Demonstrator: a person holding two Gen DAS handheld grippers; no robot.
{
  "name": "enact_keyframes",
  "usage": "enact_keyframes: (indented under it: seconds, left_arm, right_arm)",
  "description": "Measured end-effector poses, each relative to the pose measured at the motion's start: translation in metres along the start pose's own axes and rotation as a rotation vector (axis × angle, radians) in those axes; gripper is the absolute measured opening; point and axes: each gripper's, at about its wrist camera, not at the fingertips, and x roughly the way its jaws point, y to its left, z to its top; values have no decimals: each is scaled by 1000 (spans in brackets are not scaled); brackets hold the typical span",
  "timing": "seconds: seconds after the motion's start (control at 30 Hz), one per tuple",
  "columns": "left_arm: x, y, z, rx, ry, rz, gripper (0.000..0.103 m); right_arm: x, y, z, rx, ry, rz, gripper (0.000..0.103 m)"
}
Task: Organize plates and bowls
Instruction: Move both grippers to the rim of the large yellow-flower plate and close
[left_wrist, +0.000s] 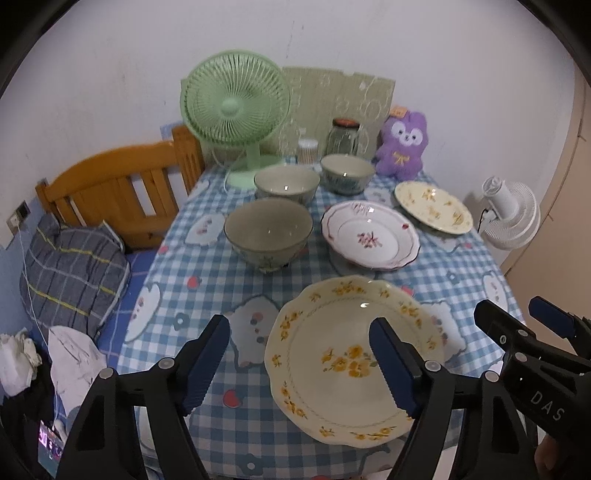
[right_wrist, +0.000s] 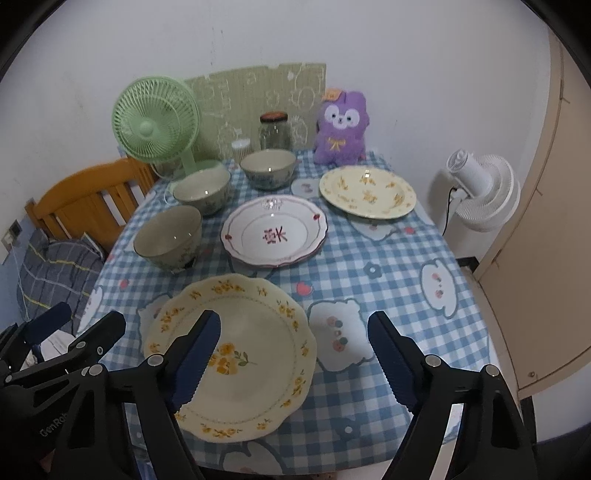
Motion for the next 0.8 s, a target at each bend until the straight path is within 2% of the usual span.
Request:
enact_keyframes:
  seconds: [0.23, 0.37, 0.63, 0.8]
  left_arm:
    - [30, 7, -5, -39, 64, -22, 78]
    - [53, 7, -11, -28, 106, -18, 75]
    - [92, 12, -15, -35, 136, -9, 73]
    - [117, 16, -17, -51, 178, -36, 65]
  right_arm:
    - [35, 7, -4, 11, 52, -10, 82]
    - [55, 9, -6, 16, 76, -19, 81]
    - [94, 10, -14, 13, 117, -44, 80]
    - [113, 8, -19, 24, 149, -60, 77]
